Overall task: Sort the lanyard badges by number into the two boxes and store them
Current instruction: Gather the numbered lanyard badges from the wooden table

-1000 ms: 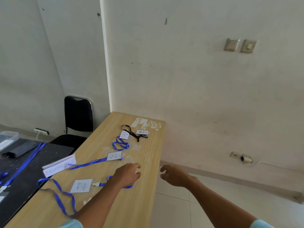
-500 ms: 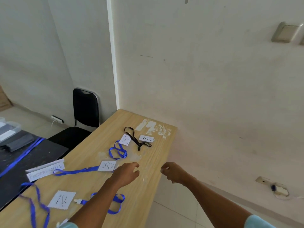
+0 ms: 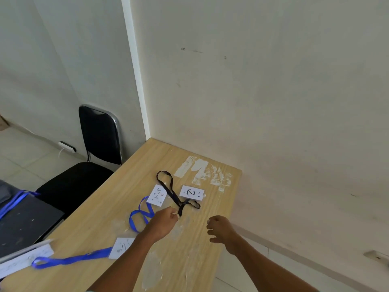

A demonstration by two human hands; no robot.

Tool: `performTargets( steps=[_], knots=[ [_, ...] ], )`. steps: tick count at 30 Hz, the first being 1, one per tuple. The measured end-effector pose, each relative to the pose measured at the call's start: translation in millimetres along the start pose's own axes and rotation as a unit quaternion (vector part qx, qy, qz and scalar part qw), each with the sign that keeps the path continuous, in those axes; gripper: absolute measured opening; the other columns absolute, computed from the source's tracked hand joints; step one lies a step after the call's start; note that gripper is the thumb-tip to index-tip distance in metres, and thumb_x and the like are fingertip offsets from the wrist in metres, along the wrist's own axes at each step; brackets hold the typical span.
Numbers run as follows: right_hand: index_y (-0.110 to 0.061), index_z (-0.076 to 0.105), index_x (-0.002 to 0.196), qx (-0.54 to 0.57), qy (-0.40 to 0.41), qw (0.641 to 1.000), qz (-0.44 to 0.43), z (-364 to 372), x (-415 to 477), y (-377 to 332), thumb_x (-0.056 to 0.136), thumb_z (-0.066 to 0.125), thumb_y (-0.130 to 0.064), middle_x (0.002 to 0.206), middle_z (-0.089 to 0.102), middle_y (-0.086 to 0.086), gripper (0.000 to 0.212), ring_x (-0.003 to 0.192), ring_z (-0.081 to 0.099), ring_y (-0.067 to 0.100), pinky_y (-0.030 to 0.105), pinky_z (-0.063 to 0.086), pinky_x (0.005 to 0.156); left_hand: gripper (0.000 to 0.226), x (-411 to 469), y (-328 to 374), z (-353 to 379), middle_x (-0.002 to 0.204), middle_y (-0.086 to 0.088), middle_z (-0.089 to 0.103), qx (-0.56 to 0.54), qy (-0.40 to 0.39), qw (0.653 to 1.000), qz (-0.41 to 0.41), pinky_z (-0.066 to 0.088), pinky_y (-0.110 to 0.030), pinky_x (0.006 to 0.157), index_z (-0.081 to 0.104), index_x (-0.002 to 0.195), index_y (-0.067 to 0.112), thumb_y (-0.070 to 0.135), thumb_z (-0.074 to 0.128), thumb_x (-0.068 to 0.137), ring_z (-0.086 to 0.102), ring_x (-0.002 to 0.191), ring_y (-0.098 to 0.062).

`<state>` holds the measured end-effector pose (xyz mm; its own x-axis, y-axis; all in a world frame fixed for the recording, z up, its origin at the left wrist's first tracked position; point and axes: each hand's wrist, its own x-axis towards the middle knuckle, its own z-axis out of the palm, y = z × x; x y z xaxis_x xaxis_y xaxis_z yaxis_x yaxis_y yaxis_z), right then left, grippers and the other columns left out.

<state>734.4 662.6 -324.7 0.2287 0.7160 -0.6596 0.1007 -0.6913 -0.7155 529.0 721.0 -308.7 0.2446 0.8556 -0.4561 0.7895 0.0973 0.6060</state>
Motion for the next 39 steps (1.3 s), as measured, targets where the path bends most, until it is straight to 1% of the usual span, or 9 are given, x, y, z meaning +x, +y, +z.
performTargets(
  steps=[6, 13, 20, 24, 28, 32, 35, 37, 39],
  knots=[
    [-0.008, 0.059, 0.095, 0.062, 0.018, 0.995, 0.073, 8.6, 89.8, -20.4, 0.098, 0.046, -0.011, 0.084, 0.054, 0.008, 0.014, 0.073, 0.05, 0.022, 0.029, 0.049, 0.058, 0.011, 101.3, 10.9, -4.8, 0.102, -0.005, 0.06, -0.014, 0.009, 1.0, -0.007, 0.04, -0.03, 0.076, 0.051, 0.102, 0.023, 0.024, 0.04, 0.103, 0.05, 0.087, -0.014],
    [-0.004, 0.06, 0.082, 0.064, 0.04, 0.991, 0.114, 21.9, 168.5, -31.0, 0.095, 0.04, -0.005, 0.073, 0.057, 0.013, 0.023, 0.06, 0.05, 0.024, 0.027, 0.043, 0.048, 0.029, 212.9, 25.6, 0.4, 0.078, 0.009, 0.034, 0.038, -0.014, 0.999, 0.011, 0.027, -0.03, 0.075, 0.032, 0.076, 0.026, 0.02, 0.035, 0.104, 0.034, 0.072, -0.01],
    [-0.011, 0.057, 0.097, 0.036, 0.085, 0.99, 0.108, 30.9, 186.9, -31.2, 0.101, 0.037, -0.014, 0.09, 0.067, 0.014, 0.02, 0.066, 0.054, 0.024, 0.027, 0.042, 0.049, 0.042, 238.0, 35.6, 5.7, 0.122, -0.012, 0.061, 0.111, -0.019, 0.994, 0.011, 0.043, -0.04, 0.098, 0.06, 0.123, 0.009, 0.036, 0.033, 0.106, 0.055, 0.114, -0.03],
    [-0.007, 0.055, 0.095, 0.104, 0.053, 0.991, 0.065, 17.5, 176.2, -46.8, 0.103, 0.036, -0.01, 0.082, 0.065, 0.015, 0.021, 0.066, 0.056, 0.024, 0.03, 0.047, 0.053, 0.062, 218.6, 31.6, -2.3, 0.111, -0.017, 0.064, 0.043, -0.072, 0.995, -0.045, 0.045, -0.041, 0.092, 0.062, 0.119, 0.005, 0.053, 0.027, 0.104, 0.059, 0.106, -0.032],
    [-0.007, 0.059, 0.094, 0.114, 0.005, 0.993, 0.033, 1.5, 164.9, -66.1, 0.105, 0.041, -0.013, 0.081, 0.066, 0.012, 0.022, 0.065, 0.062, 0.025, 0.03, 0.05, 0.053, 0.061, 182.2, 29.1, -9.8, 0.068, 0.0, 0.05, -0.13, -0.076, 0.984, -0.098, 0.035, -0.03, 0.063, 0.061, 0.095, 0.016, 0.066, 0.027, 0.098, 0.048, 0.064, -0.016],
    [-0.005, 0.061, 0.096, 0.079, -0.075, 0.994, 0.013, -3.3, 144.2, -78.1, 0.104, 0.043, -0.013, 0.076, 0.066, 0.011, 0.021, 0.063, 0.064, 0.024, 0.028, 0.046, 0.048, 0.052, 140.7, 14.6, -0.6, 0.067, -0.001, 0.067, -0.352, -0.034, 0.924, -0.148, 0.044, -0.032, 0.069, 0.063, 0.082, 0.015, 0.058, 0.039, 0.099, 0.061, 0.068, -0.019],
    [-0.006, 0.063, 0.098, 0.052, -0.144, 0.988, 0.017, 2.2, 117.8, -74.3, 0.103, 0.045, -0.016, 0.077, 0.068, 0.008, 0.021, 0.066, 0.066, 0.022, 0.028, 0.045, 0.05, 0.04, 90.6, 8.1, 7.9, 0.087, -0.012, 0.077, -0.516, -0.056, 0.836, -0.181, 0.053, -0.03, 0.067, 0.071, 0.099, 0.011, 0.036, 0.04, 0.104, 0.072, 0.077, -0.026],
    [-0.009, 0.064, 0.098, 0.056, -0.186, 0.98, 0.04, 10.5, 101.8, -62.6, 0.103, 0.045, -0.023, 0.079, 0.068, 0.006, 0.024, 0.068, 0.064, 0.02, 0.028, 0.045, 0.053, 0.036, 56.5, 2.1, 14.9, 0.089, -0.014, 0.077, -0.548, -0.069, 0.809, -0.202, 0.056, -0.03, 0.06, 0.07, 0.107, 0.006, 0.023, 0.039, 0.103, 0.074, 0.073, -0.024],
    [-0.011, 0.065, 0.101, 0.087, -0.223, 0.968, 0.08, 20.4, 88.2, -47.0, 0.103, 0.044, -0.037, 0.087, 0.069, 0.009, 0.034, 0.073, 0.062, 0.022, 0.029, 0.046, 0.057, 0.036, 29.4, -12.0, 24.2, 0.099, -0.018, 0.075, -0.572, -0.059, 0.789, -0.215, 0.058, -0.04, 0.072, 0.067, 0.116, 0.003, 0.022, 0.039, 0.104, 0.073, 0.082, -0.028]
  ],
)
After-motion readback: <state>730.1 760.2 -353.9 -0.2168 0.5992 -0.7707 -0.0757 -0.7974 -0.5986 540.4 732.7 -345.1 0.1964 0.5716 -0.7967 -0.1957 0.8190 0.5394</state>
